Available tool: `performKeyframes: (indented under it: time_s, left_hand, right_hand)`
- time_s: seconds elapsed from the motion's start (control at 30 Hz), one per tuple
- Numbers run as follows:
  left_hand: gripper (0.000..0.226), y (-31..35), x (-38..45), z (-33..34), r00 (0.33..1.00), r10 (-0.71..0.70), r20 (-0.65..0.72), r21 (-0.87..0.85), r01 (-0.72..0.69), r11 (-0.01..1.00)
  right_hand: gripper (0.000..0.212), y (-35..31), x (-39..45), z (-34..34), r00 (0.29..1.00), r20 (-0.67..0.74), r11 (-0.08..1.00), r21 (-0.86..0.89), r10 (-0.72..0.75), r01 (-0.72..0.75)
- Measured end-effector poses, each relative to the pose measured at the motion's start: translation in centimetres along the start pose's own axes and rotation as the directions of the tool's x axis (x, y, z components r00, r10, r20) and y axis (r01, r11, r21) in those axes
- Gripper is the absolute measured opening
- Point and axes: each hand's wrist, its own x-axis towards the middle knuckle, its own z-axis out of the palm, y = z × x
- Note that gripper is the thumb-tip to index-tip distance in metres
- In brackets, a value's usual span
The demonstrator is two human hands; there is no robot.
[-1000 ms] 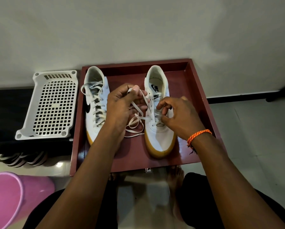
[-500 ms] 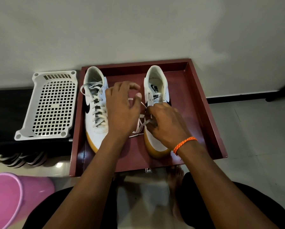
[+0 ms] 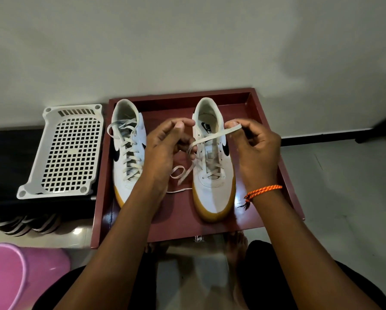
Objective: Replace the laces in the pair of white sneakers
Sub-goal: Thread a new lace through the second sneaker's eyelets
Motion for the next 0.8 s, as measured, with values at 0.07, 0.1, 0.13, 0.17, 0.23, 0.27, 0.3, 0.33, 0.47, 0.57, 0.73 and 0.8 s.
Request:
performKeyframes:
  time_s: [0.07, 0.1, 0.13, 0.17, 0.23, 0.27, 0.3, 0.33, 0.47, 0.57, 0.73, 0.8]
  left_hand:
    - [0.03, 0.2, 0.1, -0.1, 0.997, -0.017, -0.075, -0.072, 0.011, 0.997]
    - [0.03, 0.2, 0.2, -0.2, 0.993, -0.02, -0.115, -0.088, 0.01, 0.996]
    - [0.03, 0.2, 0.3, -0.3, 0.987, -0.017, -0.157, -0.085, 0.003, 0.996]
    - [0.031, 0.2, 0.4, -0.4, 0.98, -0.006, -0.201, -0.067, -0.007, 0.998]
    - [0.034, 0.4, 0.5, -0.5, 0.956, 0.011, -0.294, -0.024, -0.019, 1.0]
    - [0.036, 0.5, 0.5, -0.5, 0.939, 0.009, -0.344, -0.013, -0.014, 1.0]
    - [0.038, 0.6, 0.5, -0.6, 0.917, 0.002, -0.399, -0.009, -0.006, 1.0]
    - [0.042, 0.6, 0.6, -0.8, 0.892, -0.001, -0.453, -0.004, 0.0, 1.0]
    - [0.044, 0.0, 0.8, -2.0, 0.78, 0.05, -0.623, 0.191, 0.09, 0.977]
    - [0.033, -0.6, 0.6, -1.9, 0.79, 0.163, -0.592, 0.506, 0.206, 0.838]
    - [0.023, -1.9, 0.4, -0.2, 0.958, 0.256, -0.126, 0.598, -0.132, 0.79]
    - [0.024, -2.1, 0.2, 0.6, 0.975, 0.207, 0.079, 0.49, -0.219, 0.844]
  right_hand:
    - [0.01, 0.0, 0.3, -0.1, 0.997, -0.043, 0.992, 0.106, 0.066, -0.061]
    - [0.011, 0.0, 0.4, -0.2, 0.994, -0.063, 0.986, 0.146, 0.089, -0.079]
    - [0.012, 0.1, 0.5, -0.4, 0.99, -0.085, 0.979, 0.183, 0.109, -0.092]
    - [0.013, 0.1, 0.7, -0.5, 0.986, -0.106, 0.97, 0.218, 0.132, -0.106]
    - [0.014, 0.3, 1.0, -0.8, 0.975, -0.137, 0.952, 0.276, 0.174, -0.132]
    - [0.015, 0.4, 1.2, -0.9, 0.97, -0.152, 0.945, 0.296, 0.189, -0.138]
    - [0.016, 0.6, 1.3, -1.0, 0.965, -0.168, 0.94, 0.31, 0.204, -0.144]
    - [0.017, 0.8, 1.4, -1.1, 0.958, -0.185, 0.935, 0.319, 0.218, -0.152]
    - [0.01, 1.2, 1.6, -1.4, 0.945, -0.183, 0.915, 0.353, 0.271, -0.194]
    - [0.01, 1.0, 1.3, -1.0, 0.957, -0.082, 0.908, 0.348, 0.277, -0.233]
    - [0.014, 0.3, 0.6, -0.3, 0.93, 0.207, 0.881, 0.312, 0.303, -0.356]
    - [0.015, 0.2, 0.3, -0.2, 0.912, 0.285, 0.888, 0.268, 0.296, -0.373]
